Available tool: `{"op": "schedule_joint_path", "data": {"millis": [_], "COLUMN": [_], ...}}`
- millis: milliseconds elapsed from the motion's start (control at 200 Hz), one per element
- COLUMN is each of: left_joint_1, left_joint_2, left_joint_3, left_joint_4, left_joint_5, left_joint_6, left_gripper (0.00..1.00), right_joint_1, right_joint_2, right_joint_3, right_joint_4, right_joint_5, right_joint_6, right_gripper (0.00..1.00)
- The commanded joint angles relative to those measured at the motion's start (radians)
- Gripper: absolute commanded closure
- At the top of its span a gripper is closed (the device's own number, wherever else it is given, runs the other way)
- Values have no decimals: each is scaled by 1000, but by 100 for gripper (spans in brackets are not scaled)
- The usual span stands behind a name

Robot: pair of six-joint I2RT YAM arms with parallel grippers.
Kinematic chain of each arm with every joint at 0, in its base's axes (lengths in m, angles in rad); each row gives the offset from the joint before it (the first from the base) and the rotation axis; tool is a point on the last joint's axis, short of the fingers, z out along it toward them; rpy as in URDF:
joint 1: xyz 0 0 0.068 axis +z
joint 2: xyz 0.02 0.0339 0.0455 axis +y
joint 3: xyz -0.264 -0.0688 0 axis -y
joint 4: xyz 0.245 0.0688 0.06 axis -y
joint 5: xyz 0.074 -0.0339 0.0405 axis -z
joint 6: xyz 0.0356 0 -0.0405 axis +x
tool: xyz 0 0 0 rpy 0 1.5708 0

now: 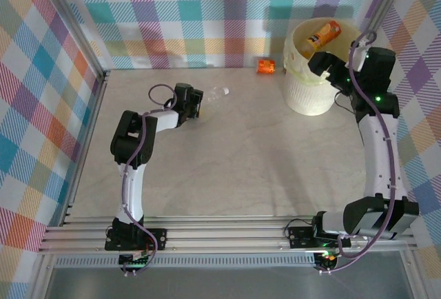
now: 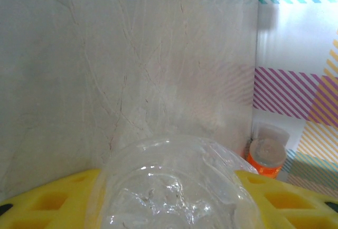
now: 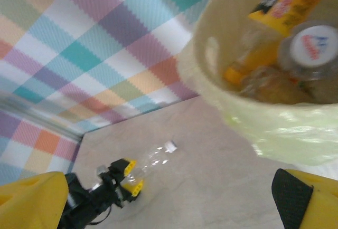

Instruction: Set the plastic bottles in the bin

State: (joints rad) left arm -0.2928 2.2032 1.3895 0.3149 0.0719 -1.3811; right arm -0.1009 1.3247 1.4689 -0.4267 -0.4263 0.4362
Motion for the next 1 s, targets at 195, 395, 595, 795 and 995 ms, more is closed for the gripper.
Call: {"op": "schedule_joint_path", "data": {"millis": [195, 395, 595, 795, 995], "left_joint_1": [-3, -45, -100, -119, -152], "left_joint_2": [-242, -471, -686, -799, -844], "left_joint_3": [-88, -136, -126, -89, -84], "left_joint_4": [-79, -224, -440, -584, -611], "left_joint_5": [113, 167, 228, 399, 489], "left_joint_6": [253, 561, 841, 980, 1010], "left_gripper": [55, 56, 56, 55, 54], "right_joint_1": [104, 232, 333, 458, 609], "right_joint_2": [-94, -110, -77, -32, 27], "right_joint_3": [-168, -217, -209, -170, -129], "right_joint_4": [303, 286, 177, 29, -81], "right_joint_5": [-157, -247, -301, -232, -78], "right_joint_6": [-101, -359, -639, -934, -1099], "right_gripper": [0, 0, 0, 0, 0]}}
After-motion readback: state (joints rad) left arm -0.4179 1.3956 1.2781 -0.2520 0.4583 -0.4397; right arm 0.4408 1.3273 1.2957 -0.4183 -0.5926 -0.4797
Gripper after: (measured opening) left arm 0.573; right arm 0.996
